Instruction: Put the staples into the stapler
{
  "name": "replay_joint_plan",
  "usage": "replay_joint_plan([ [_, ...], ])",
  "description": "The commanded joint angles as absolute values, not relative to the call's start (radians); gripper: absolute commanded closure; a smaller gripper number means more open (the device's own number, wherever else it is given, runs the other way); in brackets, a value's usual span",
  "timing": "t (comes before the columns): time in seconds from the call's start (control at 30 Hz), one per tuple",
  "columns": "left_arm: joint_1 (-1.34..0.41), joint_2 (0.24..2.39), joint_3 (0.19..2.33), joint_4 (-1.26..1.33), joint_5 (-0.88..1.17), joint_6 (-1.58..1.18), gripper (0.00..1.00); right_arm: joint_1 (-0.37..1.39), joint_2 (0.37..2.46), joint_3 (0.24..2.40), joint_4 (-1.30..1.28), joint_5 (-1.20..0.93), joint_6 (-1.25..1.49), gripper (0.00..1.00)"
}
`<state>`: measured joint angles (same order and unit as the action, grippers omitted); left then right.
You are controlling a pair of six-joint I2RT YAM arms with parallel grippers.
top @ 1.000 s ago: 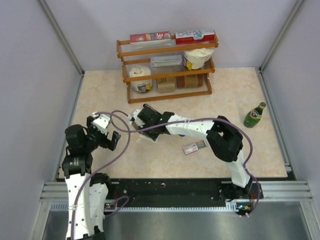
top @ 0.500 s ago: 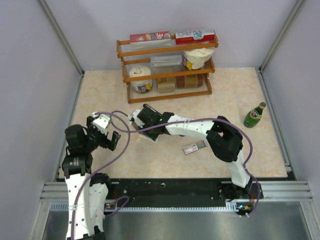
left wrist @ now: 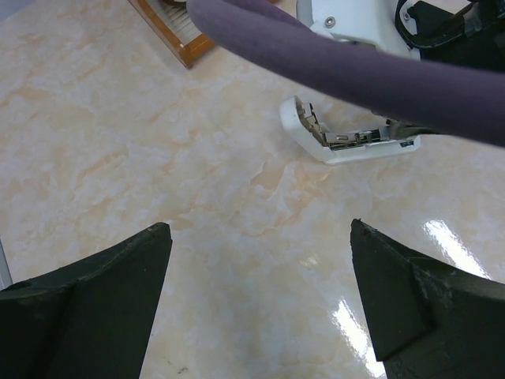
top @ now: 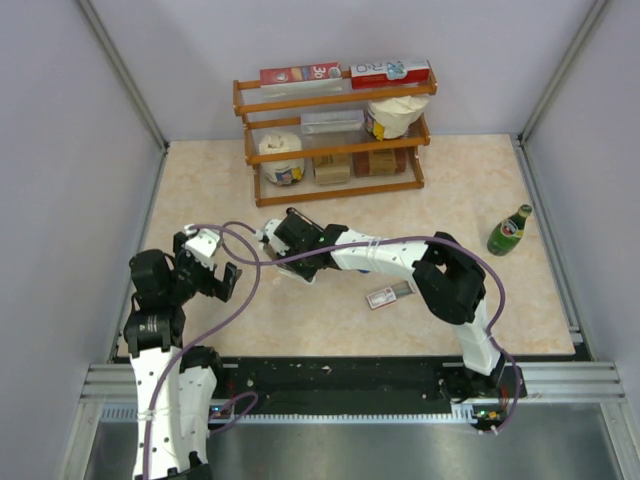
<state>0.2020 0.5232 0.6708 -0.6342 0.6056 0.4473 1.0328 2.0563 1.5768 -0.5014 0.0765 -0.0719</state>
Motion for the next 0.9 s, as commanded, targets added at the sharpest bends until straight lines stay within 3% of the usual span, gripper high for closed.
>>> replay_joint_plan([
  [0.0,0.210,0.512,0.666,-0.595,0.623,0.446,0.01,1.052,2.043,1.568,-0.486,0.095,-0.087,0.84],
  [0.87,0.213,0.509,0.666,-0.595,0.624,0.446,0.01,1.055,2.017,1.569,-0.488,0.100,-0.086,0.82],
])
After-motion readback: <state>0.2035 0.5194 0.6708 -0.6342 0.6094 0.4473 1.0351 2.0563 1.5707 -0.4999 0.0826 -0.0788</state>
